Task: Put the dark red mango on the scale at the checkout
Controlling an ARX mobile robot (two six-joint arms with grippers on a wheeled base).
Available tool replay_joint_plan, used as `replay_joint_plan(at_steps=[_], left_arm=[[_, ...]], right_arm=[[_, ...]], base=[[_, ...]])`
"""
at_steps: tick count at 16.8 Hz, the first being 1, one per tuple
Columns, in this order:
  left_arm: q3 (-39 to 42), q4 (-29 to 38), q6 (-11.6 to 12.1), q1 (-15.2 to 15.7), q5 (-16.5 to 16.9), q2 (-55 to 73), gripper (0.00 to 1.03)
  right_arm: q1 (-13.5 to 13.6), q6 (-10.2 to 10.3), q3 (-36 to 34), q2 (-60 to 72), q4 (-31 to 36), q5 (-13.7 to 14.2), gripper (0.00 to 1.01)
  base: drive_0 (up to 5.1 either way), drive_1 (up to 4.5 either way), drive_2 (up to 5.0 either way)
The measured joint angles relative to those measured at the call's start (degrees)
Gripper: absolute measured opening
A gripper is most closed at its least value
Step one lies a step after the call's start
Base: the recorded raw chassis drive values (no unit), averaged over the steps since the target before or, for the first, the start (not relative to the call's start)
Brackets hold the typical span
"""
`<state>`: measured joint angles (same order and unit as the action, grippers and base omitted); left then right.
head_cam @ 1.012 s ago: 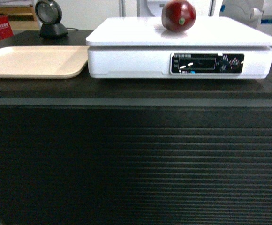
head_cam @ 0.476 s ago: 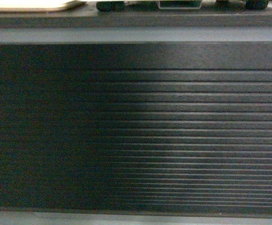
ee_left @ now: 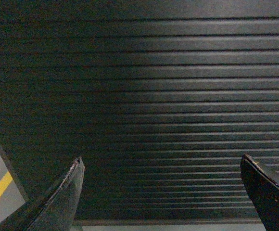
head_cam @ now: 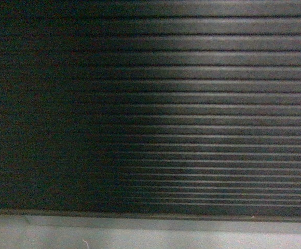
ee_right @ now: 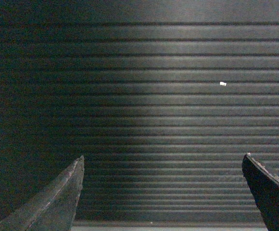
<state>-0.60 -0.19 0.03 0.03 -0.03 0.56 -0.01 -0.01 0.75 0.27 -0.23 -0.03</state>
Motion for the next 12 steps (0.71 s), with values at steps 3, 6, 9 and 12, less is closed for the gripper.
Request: replay_joint_plan(at_steps=[3,6,9,12], left_arm=[[0.00,-0.15,0.02,0.00,0.00,-0.02,0.98],[0.00,-0.20,0.00,0.00,-0.04,0.00,0.98],[0.00,-0.15,0.00,0.00,0.00,0.00,0.98],[0.00,-0.13,0.00,0.00,0.00,0.00,0.98]], right_arm=[[0.00,0.02,0.00,0.00,-0.13,0.11,0.98],[0.00,0.00,0.00,0.00,-0.09,0.04,0.98],[0.00,-0.02,0.00,0.00,-0.04,0.04,0.98],[0.00,-0.02,0.00,0.00,-0.07,0.04,0.98]], base=[[0.0,0.00,0.0],[0.0,0.00,0.0],[0.0,0.00,0.0],[0.0,0.00,0.0]])
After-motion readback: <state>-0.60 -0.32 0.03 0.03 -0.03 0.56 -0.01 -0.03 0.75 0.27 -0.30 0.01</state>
